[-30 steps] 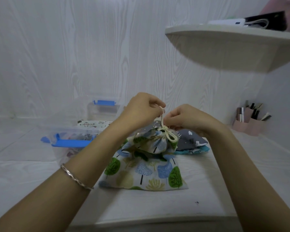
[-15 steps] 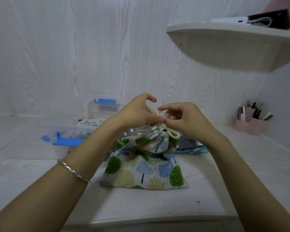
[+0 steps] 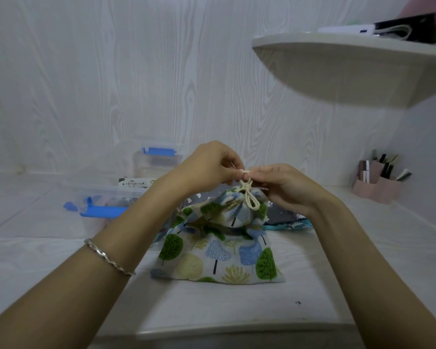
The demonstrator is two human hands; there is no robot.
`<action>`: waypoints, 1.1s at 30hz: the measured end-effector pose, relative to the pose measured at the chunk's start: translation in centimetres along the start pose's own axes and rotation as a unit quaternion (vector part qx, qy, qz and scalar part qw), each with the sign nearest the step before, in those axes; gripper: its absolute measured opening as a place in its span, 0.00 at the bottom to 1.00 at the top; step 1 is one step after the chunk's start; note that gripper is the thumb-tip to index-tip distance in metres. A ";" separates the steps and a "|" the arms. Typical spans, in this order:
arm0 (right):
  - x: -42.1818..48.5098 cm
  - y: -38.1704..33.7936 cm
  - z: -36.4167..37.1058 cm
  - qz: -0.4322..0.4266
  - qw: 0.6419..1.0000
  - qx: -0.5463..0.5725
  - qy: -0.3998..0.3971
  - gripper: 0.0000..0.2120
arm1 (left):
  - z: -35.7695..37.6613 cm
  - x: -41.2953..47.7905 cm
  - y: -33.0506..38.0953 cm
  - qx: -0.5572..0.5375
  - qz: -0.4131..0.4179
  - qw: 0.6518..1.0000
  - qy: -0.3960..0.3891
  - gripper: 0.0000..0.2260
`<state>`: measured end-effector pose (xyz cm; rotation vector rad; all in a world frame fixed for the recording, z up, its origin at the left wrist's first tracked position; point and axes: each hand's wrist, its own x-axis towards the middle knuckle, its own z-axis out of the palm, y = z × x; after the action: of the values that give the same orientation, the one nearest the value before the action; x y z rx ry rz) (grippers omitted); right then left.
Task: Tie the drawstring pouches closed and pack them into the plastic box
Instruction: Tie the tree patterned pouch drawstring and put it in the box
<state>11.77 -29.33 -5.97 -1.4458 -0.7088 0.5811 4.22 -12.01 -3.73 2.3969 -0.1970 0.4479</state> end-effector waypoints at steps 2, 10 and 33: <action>0.1 0.2 -0.3 -0.007 0.999 0.046 -0.005 0.15 | -0.1 -0.1 -0.2 -0.047 -0.001 0.999 -0.017 0.07; -0.4 -0.1 1.1 -0.195 0.935 -0.231 0.184 0.03 | 0.7 -0.2 -0.5 -0.233 -0.126 0.964 -0.026 0.11; -0.4 1.3 -0.7 -0.109 0.957 -0.199 0.181 0.10 | 1.2 -0.7 0.7 0.019 -0.041 0.999 0.008 0.13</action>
<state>12.04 -30.03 -7.25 -1.7577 -0.7019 -0.0100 3.74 -13.29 -4.42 2.4279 -0.0842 0.4369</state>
